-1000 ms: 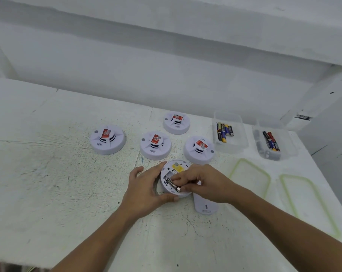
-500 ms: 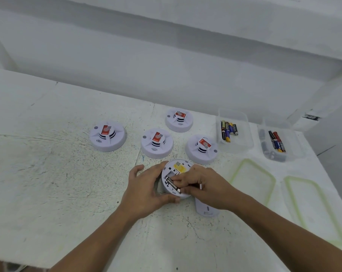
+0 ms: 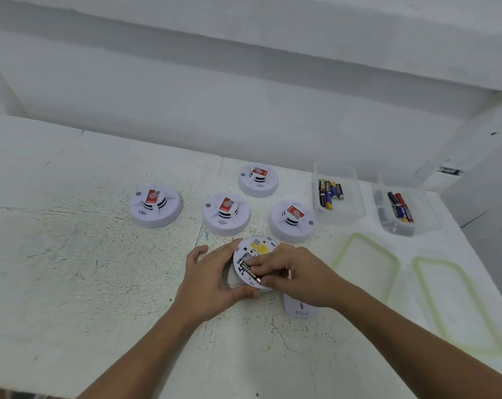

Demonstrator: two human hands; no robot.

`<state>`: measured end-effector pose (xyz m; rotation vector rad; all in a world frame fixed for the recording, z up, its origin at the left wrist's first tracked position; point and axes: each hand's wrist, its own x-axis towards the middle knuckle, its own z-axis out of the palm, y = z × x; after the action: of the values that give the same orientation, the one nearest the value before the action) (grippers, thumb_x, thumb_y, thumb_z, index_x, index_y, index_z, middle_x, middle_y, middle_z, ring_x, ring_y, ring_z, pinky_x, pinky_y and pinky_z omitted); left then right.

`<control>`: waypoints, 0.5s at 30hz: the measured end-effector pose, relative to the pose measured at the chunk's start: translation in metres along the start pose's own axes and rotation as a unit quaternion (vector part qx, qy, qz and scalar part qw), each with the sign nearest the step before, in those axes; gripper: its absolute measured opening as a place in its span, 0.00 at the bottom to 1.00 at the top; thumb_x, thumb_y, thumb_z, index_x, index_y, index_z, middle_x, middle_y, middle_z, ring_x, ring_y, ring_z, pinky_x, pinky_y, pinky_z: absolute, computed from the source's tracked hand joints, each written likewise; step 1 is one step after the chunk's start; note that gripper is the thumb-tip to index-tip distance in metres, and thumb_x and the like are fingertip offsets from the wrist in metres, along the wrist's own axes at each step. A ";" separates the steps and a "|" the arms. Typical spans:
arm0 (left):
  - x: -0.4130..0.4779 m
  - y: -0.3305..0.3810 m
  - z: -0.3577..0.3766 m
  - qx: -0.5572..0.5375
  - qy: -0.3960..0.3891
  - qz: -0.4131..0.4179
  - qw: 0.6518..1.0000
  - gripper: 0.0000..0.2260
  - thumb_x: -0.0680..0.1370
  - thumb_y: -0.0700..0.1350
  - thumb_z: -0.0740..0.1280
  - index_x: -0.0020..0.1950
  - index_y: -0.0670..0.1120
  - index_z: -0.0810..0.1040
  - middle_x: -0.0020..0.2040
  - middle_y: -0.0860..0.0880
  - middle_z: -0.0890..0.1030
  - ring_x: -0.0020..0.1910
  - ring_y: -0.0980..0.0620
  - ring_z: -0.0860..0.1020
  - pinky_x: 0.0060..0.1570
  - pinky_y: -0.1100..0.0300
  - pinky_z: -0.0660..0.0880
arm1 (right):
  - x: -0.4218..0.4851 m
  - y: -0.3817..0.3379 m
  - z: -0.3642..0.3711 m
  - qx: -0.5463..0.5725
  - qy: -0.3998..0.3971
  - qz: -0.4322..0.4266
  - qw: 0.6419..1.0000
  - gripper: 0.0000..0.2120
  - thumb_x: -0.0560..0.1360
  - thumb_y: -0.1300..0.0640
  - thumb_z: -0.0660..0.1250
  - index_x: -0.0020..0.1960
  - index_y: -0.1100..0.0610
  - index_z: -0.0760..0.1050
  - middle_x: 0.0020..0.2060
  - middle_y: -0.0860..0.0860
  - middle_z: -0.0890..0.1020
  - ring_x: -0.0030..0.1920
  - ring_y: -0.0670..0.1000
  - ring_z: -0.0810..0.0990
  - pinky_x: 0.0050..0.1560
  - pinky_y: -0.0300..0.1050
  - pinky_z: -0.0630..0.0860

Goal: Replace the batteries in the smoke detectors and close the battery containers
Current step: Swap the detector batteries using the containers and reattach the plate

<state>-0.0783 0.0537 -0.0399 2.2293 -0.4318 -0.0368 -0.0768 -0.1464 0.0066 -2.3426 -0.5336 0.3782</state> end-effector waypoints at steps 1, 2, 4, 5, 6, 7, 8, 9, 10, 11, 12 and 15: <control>0.000 0.000 0.000 0.001 0.001 0.001 1.000 0.32 0.60 0.70 0.71 0.61 0.74 0.64 0.57 0.72 0.75 0.62 0.72 0.68 0.69 0.61 0.47 | 0.000 0.000 -0.001 0.036 0.009 0.010 0.999 0.11 0.74 0.60 0.70 0.56 0.53 0.82 0.57 0.41 0.81 0.54 0.36 0.75 0.53 0.27 0.69; 0.001 0.001 0.000 0.003 0.001 0.001 1.000 0.32 0.60 0.70 0.71 0.61 0.74 0.64 0.57 0.73 0.75 0.62 0.72 0.68 0.69 0.62 0.47 | 0.000 0.000 -0.003 0.080 0.020 0.020 0.996 0.10 0.74 0.61 0.70 0.54 0.54 0.83 0.56 0.42 0.82 0.54 0.36 0.77 0.53 0.28 0.71; 0.000 0.001 0.000 -0.002 0.002 -0.002 1.000 0.32 0.60 0.69 0.72 0.61 0.75 0.63 0.57 0.74 0.75 0.62 0.71 0.69 0.68 0.63 0.47 | 0.001 0.001 -0.011 0.164 0.040 0.047 0.984 0.08 0.74 0.62 0.70 0.52 0.56 0.83 0.53 0.45 0.84 0.51 0.43 0.81 0.52 0.36 0.77; -0.001 0.002 0.000 -0.003 0.003 -0.001 1.000 0.32 0.60 0.69 0.72 0.61 0.76 0.63 0.58 0.75 0.73 0.62 0.71 0.69 0.68 0.64 0.46 | 0.001 0.003 -0.017 0.188 0.051 0.059 0.979 0.08 0.74 0.62 0.70 0.51 0.55 0.83 0.51 0.47 0.84 0.49 0.47 0.83 0.50 0.40 0.79; -0.001 0.001 0.000 -0.001 0.005 -0.001 1.000 0.33 0.60 0.69 0.71 0.61 0.75 0.63 0.58 0.76 0.72 0.62 0.71 0.68 0.68 0.65 0.46 | 0.001 0.005 -0.025 0.203 0.064 0.066 0.975 0.07 0.74 0.62 0.70 0.51 0.55 0.83 0.48 0.48 0.85 0.46 0.49 0.83 0.48 0.43 0.80; 0.000 0.001 0.000 0.001 0.006 -0.004 1.000 0.33 0.59 0.70 0.71 0.62 0.75 0.63 0.58 0.77 0.72 0.62 0.72 0.68 0.68 0.66 0.45 | 0.000 0.007 -0.036 0.215 0.084 0.067 0.971 0.06 0.74 0.62 0.70 0.50 0.56 0.83 0.45 0.49 0.85 0.43 0.50 0.83 0.46 0.44 0.80; -0.002 0.000 -0.001 0.004 0.007 -0.007 1.000 0.34 0.59 0.70 0.71 0.63 0.74 0.63 0.58 0.76 0.73 0.62 0.72 0.68 0.68 0.67 0.45 | 0.001 0.009 -0.047 0.228 0.109 0.067 0.965 0.06 0.74 0.63 0.69 0.49 0.58 0.83 0.41 0.50 0.85 0.40 0.50 0.82 0.43 0.43 0.79; -0.001 0.000 0.000 0.009 0.006 -0.007 1.000 0.34 0.59 0.71 0.71 0.64 0.73 0.64 0.57 0.75 0.74 0.62 0.72 0.68 0.68 0.66 0.45 | 0.000 0.014 -0.062 0.236 0.145 0.067 0.958 0.05 0.74 0.63 0.69 0.48 0.59 0.83 0.39 0.51 0.85 0.38 0.49 0.81 0.40 0.41 0.78; -0.002 -0.001 0.001 0.012 0.005 -0.007 1.000 0.35 0.59 0.71 0.71 0.64 0.73 0.64 0.57 0.75 0.75 0.62 0.72 0.68 0.68 0.66 0.45 | -0.001 0.019 -0.078 0.243 0.186 0.069 0.950 0.05 0.75 0.63 0.68 0.47 0.60 0.83 0.38 0.52 0.84 0.37 0.49 0.80 0.38 0.40 0.77; 0.000 0.000 0.002 0.013 0.003 -0.008 1.000 0.35 0.59 0.71 0.71 0.64 0.72 0.64 0.57 0.75 0.75 0.62 0.72 0.68 0.68 0.66 0.46 | -0.003 0.027 -0.096 0.251 0.232 0.074 0.937 0.05 0.75 0.64 0.67 0.46 0.61 0.82 0.38 0.54 0.84 0.36 0.50 0.80 0.37 0.40 0.77; 0.000 0.001 0.002 0.012 0.001 -0.008 1.000 0.35 0.59 0.72 0.70 0.64 0.72 0.64 0.57 0.75 0.74 0.62 0.72 0.67 0.68 0.66 0.46 | -0.003 0.037 -0.114 0.262 0.275 0.083 0.921 0.05 0.76 0.64 0.66 0.46 0.62 0.81 0.38 0.56 0.83 0.36 0.52 0.79 0.35 0.39 0.77; 0.001 0.007 0.001 0.014 0.005 -0.006 1.000 0.35 0.57 0.76 0.68 0.62 0.77 0.62 0.58 0.79 0.71 0.62 0.76 0.64 0.66 0.71 0.44 | -0.005 0.074 -0.166 0.247 0.401 0.142 0.871 0.07 0.76 0.66 0.64 0.42 0.60 0.79 0.41 0.57 0.81 0.36 0.52 0.78 0.33 0.37 0.77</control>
<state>-0.0799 0.0487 -0.0353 2.2596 -0.4157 -0.0264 0.0066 -0.2928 0.0757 -1.8377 0.2908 -0.3154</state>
